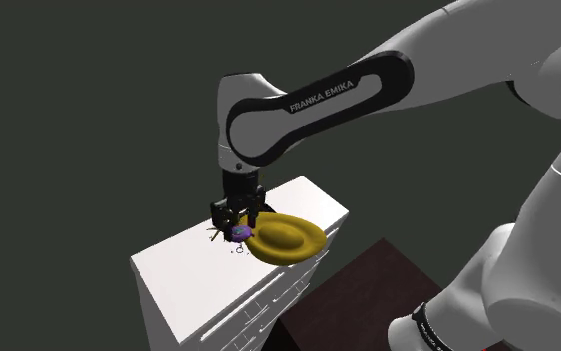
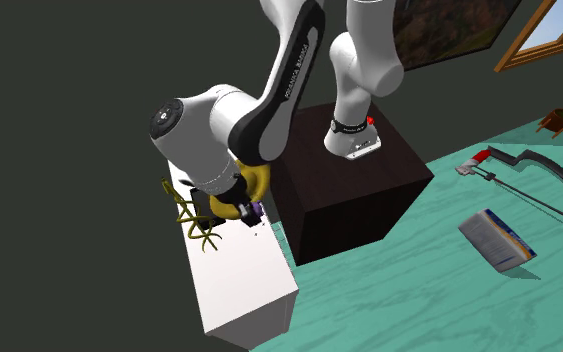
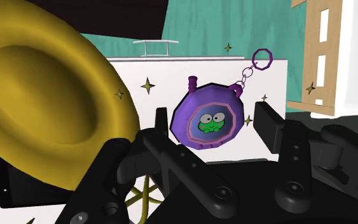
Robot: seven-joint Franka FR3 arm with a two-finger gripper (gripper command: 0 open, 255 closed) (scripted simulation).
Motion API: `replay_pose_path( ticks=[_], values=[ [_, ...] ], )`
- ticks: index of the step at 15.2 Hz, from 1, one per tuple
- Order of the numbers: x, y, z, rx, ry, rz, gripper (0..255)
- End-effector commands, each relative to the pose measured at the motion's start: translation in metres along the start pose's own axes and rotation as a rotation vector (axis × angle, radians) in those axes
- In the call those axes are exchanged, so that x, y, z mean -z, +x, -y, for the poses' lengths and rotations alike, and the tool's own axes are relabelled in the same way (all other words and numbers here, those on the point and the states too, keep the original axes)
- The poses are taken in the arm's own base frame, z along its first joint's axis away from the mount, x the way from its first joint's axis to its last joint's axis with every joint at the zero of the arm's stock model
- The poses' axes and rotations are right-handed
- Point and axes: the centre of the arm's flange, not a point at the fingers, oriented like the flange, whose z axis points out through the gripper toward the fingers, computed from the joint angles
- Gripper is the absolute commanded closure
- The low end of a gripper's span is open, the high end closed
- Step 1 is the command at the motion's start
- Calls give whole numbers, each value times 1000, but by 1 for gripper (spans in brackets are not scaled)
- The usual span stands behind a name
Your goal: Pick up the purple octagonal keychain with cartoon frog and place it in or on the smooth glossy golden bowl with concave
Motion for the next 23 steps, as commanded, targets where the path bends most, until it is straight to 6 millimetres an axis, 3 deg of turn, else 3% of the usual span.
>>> replay_pose_path(
  ticks=[1,12,23],
  values=[
    [2,-4,-29,1,0,0,255],
    [17,-13,-174,1,0,0,255],
    [-39,3,-179,1,0,0,255]
  ],
)
